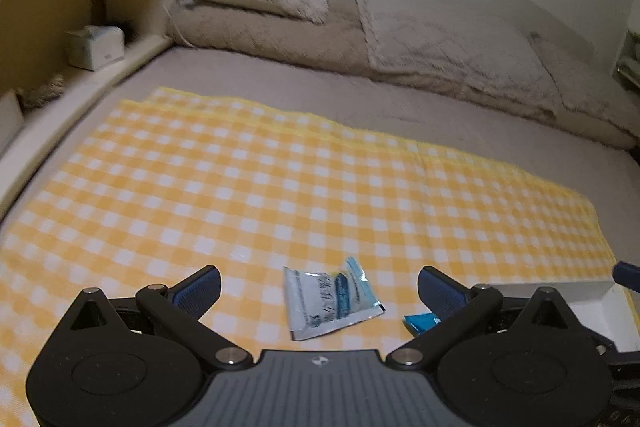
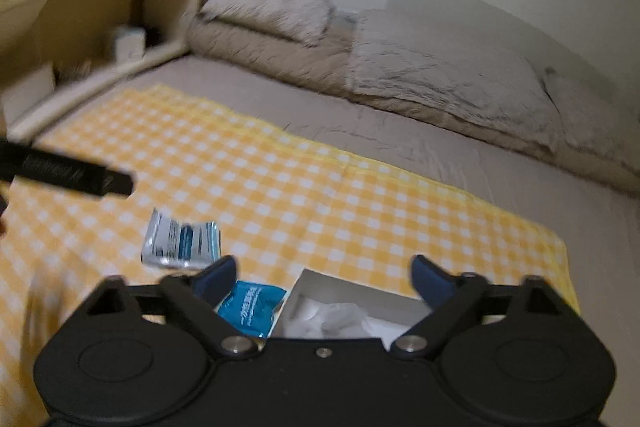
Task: Organize soft objects
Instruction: 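Move left tool to white sachet while right tool reaches blue packet, then grasp white printed sachet with left tool while right tool grasps blue packet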
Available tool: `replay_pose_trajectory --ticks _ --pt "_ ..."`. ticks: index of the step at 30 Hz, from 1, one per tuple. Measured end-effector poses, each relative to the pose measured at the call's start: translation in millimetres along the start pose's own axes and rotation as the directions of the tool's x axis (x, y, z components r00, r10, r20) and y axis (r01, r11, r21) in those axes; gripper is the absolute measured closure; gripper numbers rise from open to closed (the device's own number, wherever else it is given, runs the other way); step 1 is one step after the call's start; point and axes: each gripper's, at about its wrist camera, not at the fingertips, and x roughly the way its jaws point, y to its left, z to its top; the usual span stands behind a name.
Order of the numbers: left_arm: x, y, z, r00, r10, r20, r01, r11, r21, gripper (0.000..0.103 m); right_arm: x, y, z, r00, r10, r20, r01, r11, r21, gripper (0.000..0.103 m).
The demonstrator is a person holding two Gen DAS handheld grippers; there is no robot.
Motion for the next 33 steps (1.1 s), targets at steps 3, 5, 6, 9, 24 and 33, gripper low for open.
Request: replay_pose_trajectory --ticks 3,5,6,9,24,33 --pt "19.7 -10.1 -0.3 1.000 -0.011 -0.029 0.012 1.000 0.010 0.000 13.4 10.1 -1.4 1.000 -0.008 -0.017 0.006 0.995 -0.096 0.027" --pt "33.8 -15.8 0.2 0.999 -0.019 -0.049 0.020 1.000 0.016 0.000 21.5 16.4 -2.5 1.000 -0.010 -0.022 0.006 0.988 -0.155 0.035" --pt "42.1 -19.2 0.7 0.998 -0.014 -0.064 0.016 1.000 0.020 0.000 24.7 18.9 -3.5 1.000 -0.011 -0.024 0.007 0.984 -0.176 0.038" --pt "62.7 -25.4 1.2 0.996 0.002 -0.093 0.001 0.999 0.037 0.000 35.4 26.6 -5.4 0.999 -0.004 -0.037 -0.005 0.973 -0.232 0.040" --pt "135.6 -30.9 -12.3 0.973 0.108 -0.206 -0.092 0.992 0.084 0.000 91.2 47.8 -23.6 0.992 -0.043 -0.120 -0.014 0.898 -0.439 0.021" --pt "137.8 -7.1 -16.1 0.967 0.145 -0.210 -0.121 0.985 0.126 0.000 114.1 59.9 -28.2 0.985 -0.111 -0.136 0.026 0.859 -0.512 0.018"
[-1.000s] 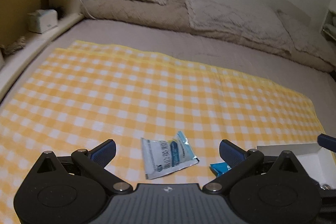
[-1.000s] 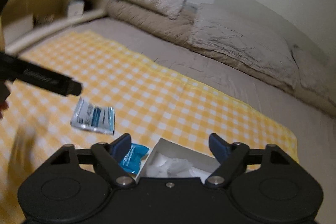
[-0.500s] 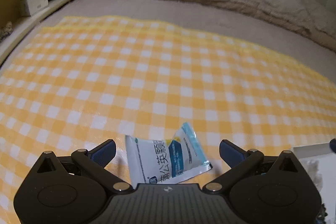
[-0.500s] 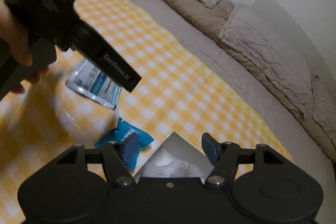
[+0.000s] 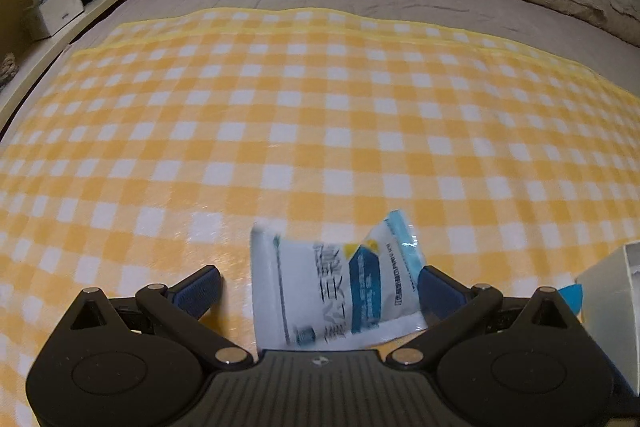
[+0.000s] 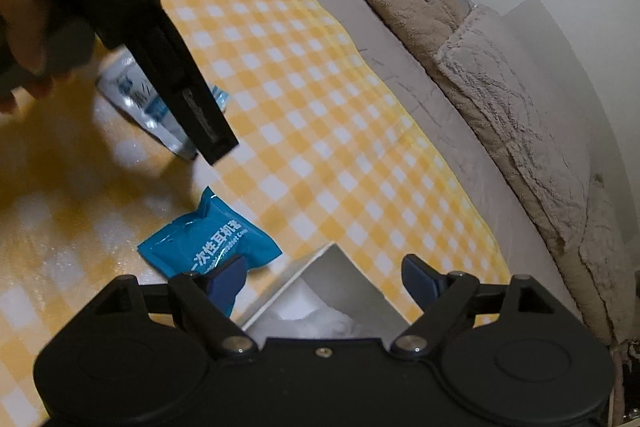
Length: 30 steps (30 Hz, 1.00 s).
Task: Organize soft objects
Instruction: 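Grasp white printed sachet with left tool while right tool grasps blue packet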
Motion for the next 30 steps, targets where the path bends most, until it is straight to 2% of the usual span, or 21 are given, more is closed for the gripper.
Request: replay_pose_trajectory --ticks 5,10,14,17,19,21,24,27,30 --pt "-2.6 22.4 -4.0 1.000 0.027 -0.009 -0.027 1.000 -0.008 0.000 10.9 8.8 7.3 1.000 0.000 -0.012 -0.001 1.000 -0.024 0.018" --pt "-3.8 37.8 -4.5 1.000 0.004 -0.005 -0.004 1.000 -0.016 0.000 9.7 20.9 18.4 1.000 0.028 0.009 -0.027 0.999 -0.045 0.017" --pt "-1.2 45.6 2.3 1.000 -0.025 0.014 0.025 0.999 -0.029 0.000 -0.9 12.4 26.9 0.997 0.060 0.046 -0.062 0.998 0.031 0.017" --pt "0.6 46.8 7.9 0.997 -0.049 0.053 0.048 0.999 0.009 0.000 -10.0 -2.6 30.7 0.992 0.099 0.082 -0.110 0.985 0.135 0.017" --pt "1.1 46.0 12.8 0.994 -0.065 0.087 0.060 0.997 0.056 0.000 -13.3 -13.4 31.0 0.983 0.149 0.105 -0.169 0.959 0.226 0.017" --pt "2.5 42.6 20.5 0.990 -0.085 0.116 0.071 0.990 0.123 0.000 -14.3 -22.5 29.3 0.965 0.227 0.130 -0.258 0.909 0.326 0.017" --pt "1.7 29.6 21.4 0.984 -0.112 0.137 0.081 0.974 0.213 0.000 -9.4 -26.7 26.5 0.935 0.321 0.153 -0.356 0.838 0.413 0.017" --pt "7.5 24.3 25.7 0.980 -0.143 0.142 0.101 0.958 0.269 0.000 -3.1 -23.2 24.8 0.913 0.378 0.153 -0.405 0.794 0.453 0.017" --pt "8.1 14.9 24.2 0.976 -0.164 0.145 0.114 0.945 0.307 0.000 4.3 -18.8 23.7 0.902 0.409 0.140 -0.423 0.771 0.475 0.022"
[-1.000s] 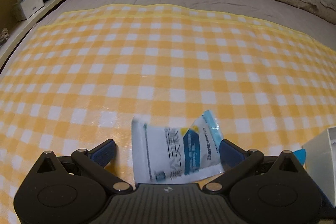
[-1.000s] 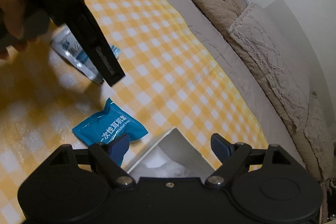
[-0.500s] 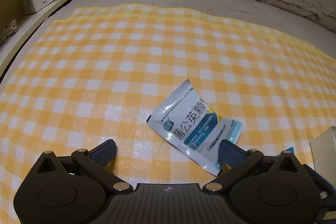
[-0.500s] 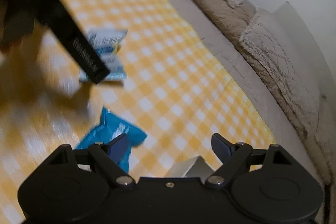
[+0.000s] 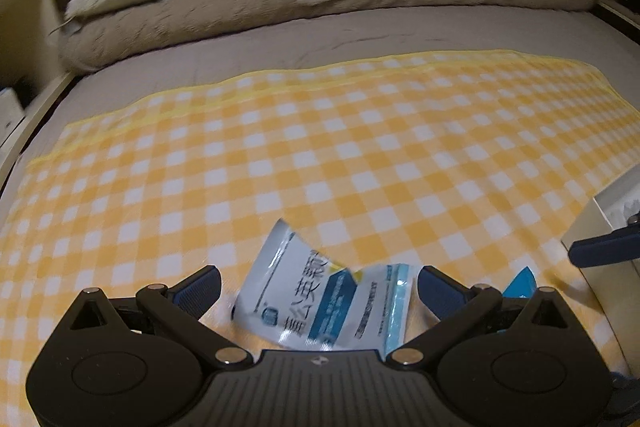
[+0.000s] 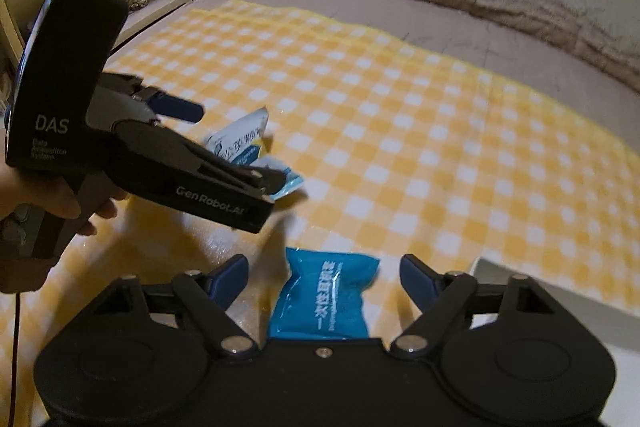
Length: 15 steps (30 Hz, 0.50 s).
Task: Organize soft objects
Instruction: 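Grasp white printed sachet with left tool while right tool grasps blue packet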
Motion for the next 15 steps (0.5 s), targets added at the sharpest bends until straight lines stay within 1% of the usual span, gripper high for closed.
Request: replay_pose_trajectory --ticks 4,6,8,12,15 --pt "5.3 -9.9 -3.9 0.999 -0.031 0.008 0.031 0.998 0.049 0.000 6.9 -2.7 -2.9 1.000 0.026 -0.016 -0.025 0.999 0.049 0.023" --pt "10.8 -12.3 -4.7 1.000 -0.027 -0.005 0.028 0.997 0.072 0.000 11.3 -4.2 -4.8 0.998 0.054 -0.027 -0.050 0.993 0.110 0.023" --pt "15.5 -14.3 -7.7 1.000 -0.022 -0.019 0.024 0.996 0.090 0.000 15.7 -3.2 -6.8 0.997 0.063 -0.039 -0.057 0.987 0.148 0.026" --pt "21.0 -13.9 -11.5 0.999 -0.013 -0.040 0.017 0.993 0.119 0.000 21.2 3.3 -9.7 0.999 0.017 -0.044 -0.012 0.993 0.117 0.029" --pt "22.7 -9.6 -14.4 0.998 -0.038 -0.044 0.041 0.996 0.081 0.000 22.4 2.4 -10.3 0.999 0.000 -0.052 0.005 0.995 0.096 0.034"
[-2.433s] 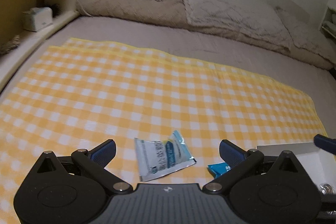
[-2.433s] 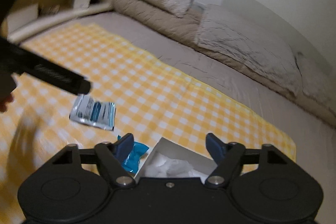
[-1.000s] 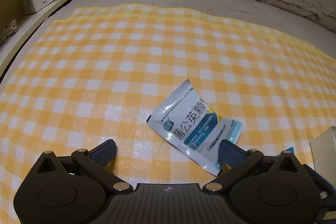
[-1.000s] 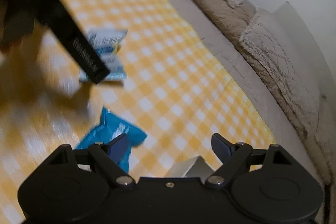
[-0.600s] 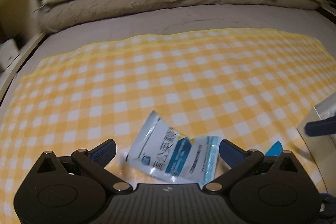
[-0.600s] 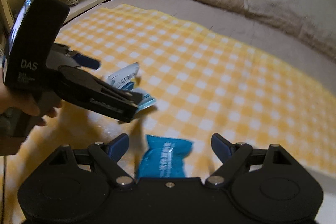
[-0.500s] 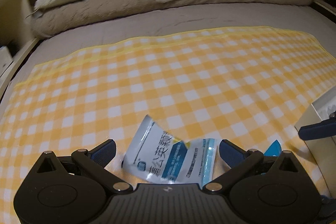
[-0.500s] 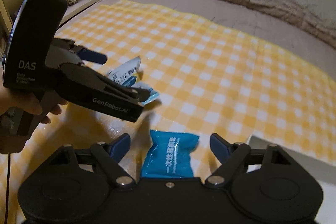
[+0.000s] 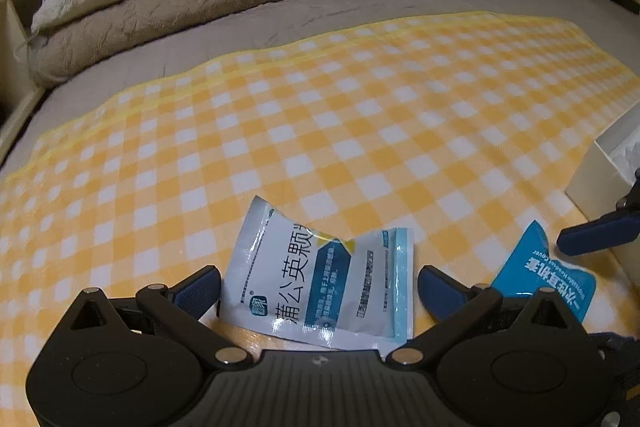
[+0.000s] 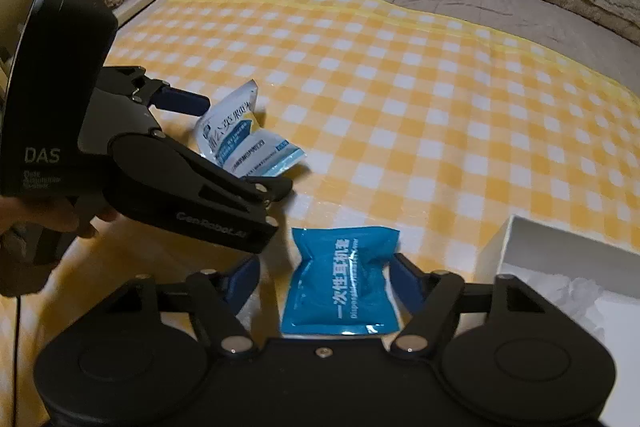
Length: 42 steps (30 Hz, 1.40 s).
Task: Organize soft objects
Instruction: 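Grasp white printed sachet with left tool while right tool grasps blue packet, then lift white sachet in left tool while right tool lifts blue packet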
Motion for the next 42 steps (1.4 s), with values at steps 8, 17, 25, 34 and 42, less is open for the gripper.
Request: replay_pose_trajectory --ticks 8,17,25,34,42 --pt "-4.2 2.0 -1.3 1.000 -0.016 -0.016 0.015 0.999 -0.041 0.012 -0.1 0.5 -2.7 0.999 -0.048 -0.019 0.047 0.995 -0.083 0.052" --pt "-12.4 4.0 2.8 1.000 -0.006 -0.029 0.003 0.995 -0.099 0.024 -5.0 4.1 -2.8 0.998 -0.056 -0.003 0.055 0.988 -0.147 0.069" --pt "-31.9 9.1 -1.3 0.999 0.000 -0.036 -0.006 0.985 -0.173 0.024 -17.3 7.9 -2.3 0.998 -0.055 0.017 0.056 0.987 -0.153 0.084" --pt "-59.6 20.0 -8.8 1.000 0.012 -0.017 -0.016 0.975 -0.222 0.024 -27.6 7.7 -1.3 0.998 -0.035 0.043 0.040 0.993 -0.115 0.080" --pt "-59.1 36.4 -20.8 1.000 -0.001 -0.025 -0.005 0.968 -0.253 0.024 -6.8 11.3 -2.1 0.998 -0.064 0.001 0.064 0.992 -0.111 0.050"
